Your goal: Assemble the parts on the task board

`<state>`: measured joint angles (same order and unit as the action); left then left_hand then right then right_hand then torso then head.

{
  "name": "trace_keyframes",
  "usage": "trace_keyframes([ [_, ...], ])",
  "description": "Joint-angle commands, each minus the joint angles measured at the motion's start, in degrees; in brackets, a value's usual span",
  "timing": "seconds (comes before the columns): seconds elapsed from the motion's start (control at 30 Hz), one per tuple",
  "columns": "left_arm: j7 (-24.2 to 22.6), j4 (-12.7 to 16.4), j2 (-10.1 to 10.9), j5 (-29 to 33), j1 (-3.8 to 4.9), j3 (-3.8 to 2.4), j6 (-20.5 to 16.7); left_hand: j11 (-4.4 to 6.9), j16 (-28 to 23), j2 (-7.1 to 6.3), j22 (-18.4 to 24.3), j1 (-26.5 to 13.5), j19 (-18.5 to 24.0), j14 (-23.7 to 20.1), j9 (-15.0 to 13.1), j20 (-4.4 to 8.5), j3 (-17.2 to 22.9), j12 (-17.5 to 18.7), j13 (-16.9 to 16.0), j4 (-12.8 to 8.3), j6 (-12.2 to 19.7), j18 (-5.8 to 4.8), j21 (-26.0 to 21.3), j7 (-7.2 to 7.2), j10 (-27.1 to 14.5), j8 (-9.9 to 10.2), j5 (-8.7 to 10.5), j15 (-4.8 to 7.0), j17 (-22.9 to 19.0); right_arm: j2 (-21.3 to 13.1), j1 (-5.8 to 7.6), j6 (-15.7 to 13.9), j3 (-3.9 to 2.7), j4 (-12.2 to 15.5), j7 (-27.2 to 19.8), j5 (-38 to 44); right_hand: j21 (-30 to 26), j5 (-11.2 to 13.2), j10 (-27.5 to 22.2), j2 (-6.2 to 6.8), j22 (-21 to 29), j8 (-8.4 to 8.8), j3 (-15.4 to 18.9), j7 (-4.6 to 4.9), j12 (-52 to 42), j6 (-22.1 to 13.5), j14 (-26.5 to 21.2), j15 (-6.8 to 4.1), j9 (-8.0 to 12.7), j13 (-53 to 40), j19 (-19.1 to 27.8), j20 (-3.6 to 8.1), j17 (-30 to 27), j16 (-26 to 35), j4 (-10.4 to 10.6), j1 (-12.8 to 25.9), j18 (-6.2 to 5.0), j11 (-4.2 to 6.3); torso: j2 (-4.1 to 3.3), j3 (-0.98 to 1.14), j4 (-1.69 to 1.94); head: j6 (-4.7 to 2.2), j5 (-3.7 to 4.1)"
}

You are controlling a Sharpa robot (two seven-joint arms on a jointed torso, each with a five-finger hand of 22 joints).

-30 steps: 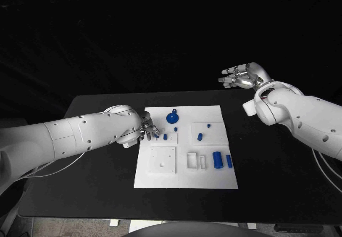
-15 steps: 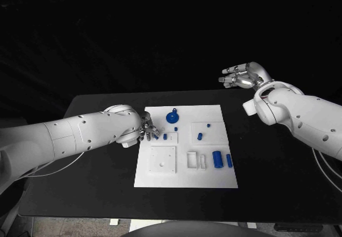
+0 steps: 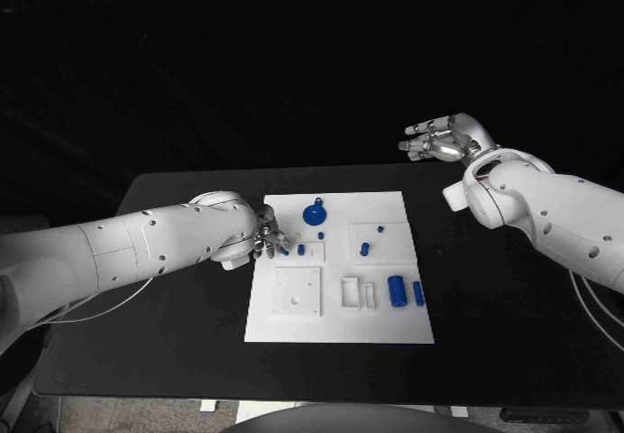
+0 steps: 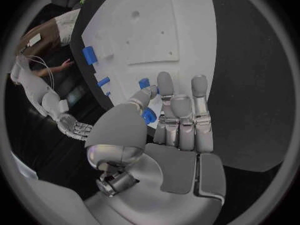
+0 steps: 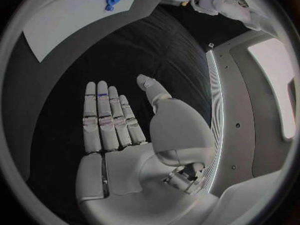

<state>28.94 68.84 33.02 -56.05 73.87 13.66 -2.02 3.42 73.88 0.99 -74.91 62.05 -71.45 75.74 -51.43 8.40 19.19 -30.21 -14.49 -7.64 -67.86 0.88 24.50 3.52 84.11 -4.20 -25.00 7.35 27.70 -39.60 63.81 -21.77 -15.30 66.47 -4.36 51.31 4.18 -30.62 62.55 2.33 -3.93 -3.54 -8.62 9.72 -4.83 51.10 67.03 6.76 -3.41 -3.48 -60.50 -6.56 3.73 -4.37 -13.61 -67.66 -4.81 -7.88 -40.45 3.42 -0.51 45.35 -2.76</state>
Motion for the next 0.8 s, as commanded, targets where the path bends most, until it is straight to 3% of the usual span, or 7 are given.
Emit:
trace_keyframes([
  [0.03, -0.39, -0.06, -0.09, -0.23, -0.16, 0.05, 1.21, 0.53, -0.34, 0.41, -1.11, 0.14, -0.07, 0.16, -0.1, 0.13, 4.98, -0.19, 0.05, -5.23, -4.48, -0.29, 0.21, -4.2, 2.63, -0.19, -0.28, 0.15, 0.05, 0.02, -0.03, 0.71, -0.05, 0.0, -0.46, 0.07, -0.13, -0.22, -0.42, 0.09, 0.09, 0.19, -0.24, -0.07, -0.16, -0.26, -0.29, -0.09, 0.04, 0.09, 0.29, -0.01, -0.05, 0.16, 0.03, 0.35, -0.14, 0.01, -0.02, -0.03, 0.02, -0.06, 0.0],
  [0.8, -0.52, -0.92, -0.22, -1.95, -0.29, 0.05, 0.9, 0.52, -0.47, 0.45, -1.11, 0.19, -0.08, 0.21, -0.03, 0.13, 4.98, -0.17, 0.1, -5.3, -4.46, -0.26, 0.26, -4.18, 2.63, -0.17, -0.29, 0.15, 0.19, -0.02, -0.05, 0.89, -0.05, -0.02, -0.44, 0.07, -0.13, -0.22, -0.42, 0.09, 0.09, 0.19, -0.24, -0.07, -0.16, -0.26, -0.29, -0.09, 0.04, 0.09, 0.29, -0.01, -0.05, 0.16, 0.03, 0.35, -0.14, 0.01, -0.03, 0.0, 0.0, -0.2, 0.04],
])
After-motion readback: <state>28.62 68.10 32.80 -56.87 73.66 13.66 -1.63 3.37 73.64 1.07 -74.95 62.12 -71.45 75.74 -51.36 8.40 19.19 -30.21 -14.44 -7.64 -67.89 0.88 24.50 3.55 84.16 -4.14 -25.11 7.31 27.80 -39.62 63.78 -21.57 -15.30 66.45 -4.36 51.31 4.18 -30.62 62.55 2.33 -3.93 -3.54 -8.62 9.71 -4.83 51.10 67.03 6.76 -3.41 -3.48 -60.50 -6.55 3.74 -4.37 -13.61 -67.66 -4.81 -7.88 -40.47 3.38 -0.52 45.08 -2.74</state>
